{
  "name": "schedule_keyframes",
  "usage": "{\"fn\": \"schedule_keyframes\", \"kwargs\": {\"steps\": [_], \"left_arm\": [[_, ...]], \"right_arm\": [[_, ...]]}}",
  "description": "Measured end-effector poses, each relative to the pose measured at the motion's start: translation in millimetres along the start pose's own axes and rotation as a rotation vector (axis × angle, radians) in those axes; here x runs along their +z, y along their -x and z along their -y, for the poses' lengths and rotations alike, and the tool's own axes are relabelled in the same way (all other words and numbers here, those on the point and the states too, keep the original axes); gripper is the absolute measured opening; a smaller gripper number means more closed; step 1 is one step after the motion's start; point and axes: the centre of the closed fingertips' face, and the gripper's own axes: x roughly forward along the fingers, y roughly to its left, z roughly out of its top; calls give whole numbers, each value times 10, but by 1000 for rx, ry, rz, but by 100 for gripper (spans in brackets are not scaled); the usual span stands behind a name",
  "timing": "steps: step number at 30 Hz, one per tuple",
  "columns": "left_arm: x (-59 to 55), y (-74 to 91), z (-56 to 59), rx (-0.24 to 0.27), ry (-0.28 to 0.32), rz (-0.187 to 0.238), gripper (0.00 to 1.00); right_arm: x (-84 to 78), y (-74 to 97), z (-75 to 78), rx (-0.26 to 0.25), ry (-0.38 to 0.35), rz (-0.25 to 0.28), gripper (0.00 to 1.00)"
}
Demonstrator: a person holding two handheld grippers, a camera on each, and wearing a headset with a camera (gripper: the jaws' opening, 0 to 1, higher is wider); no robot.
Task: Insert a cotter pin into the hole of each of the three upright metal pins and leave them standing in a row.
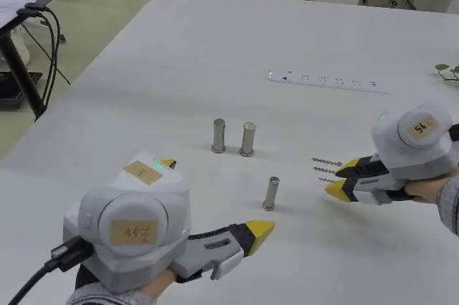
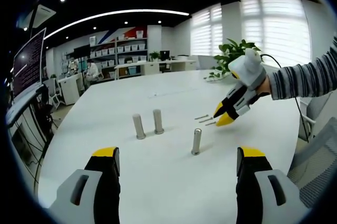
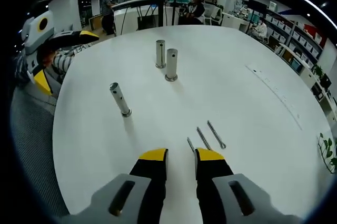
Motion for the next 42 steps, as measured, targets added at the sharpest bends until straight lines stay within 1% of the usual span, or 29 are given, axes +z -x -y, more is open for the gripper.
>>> {"fn": "schedule_keyframes", "kwargs": {"steps": [7,12,15,20,22,23,25,32,34,37,42], "left_arm": [[-10,1,-4,1,-1,-5,90],[-22,2,-10,3,1,-10,90],[-30,5,-11,2,-3,-13,89],[-47,8,-20,4,-7,-22,88],[-51,9,-22,4,-6,-24,88],[-51,9,-23,3,-6,-24,88],[-53,8,-21,2,-8,-25,88],[-60,5,-13,-3,-10,-28,86],[-63,4,-9,-6,-9,-29,85],[-63,4,-2,-9,-10,-29,84],[-65,6,5,-13,-13,-31,83]], "right_arm": [[-108,-58,78,16,26,-72,13],[-112,-88,102,38,31,-86,8],[-126,-109,111,48,54,-109,7],[-143,-132,133,62,66,-128,5],[-158,-136,133,71,75,-142,4],[-146,-140,130,76,75,-138,3],[-144,-148,124,86,78,-144,3],[-143,-160,119,113,104,-182,1],[-142,-164,108,123,123,-198,0],[-141,-168,100,125,146,-207,0],[-148,-169,106,115,153,-220,0]]}}
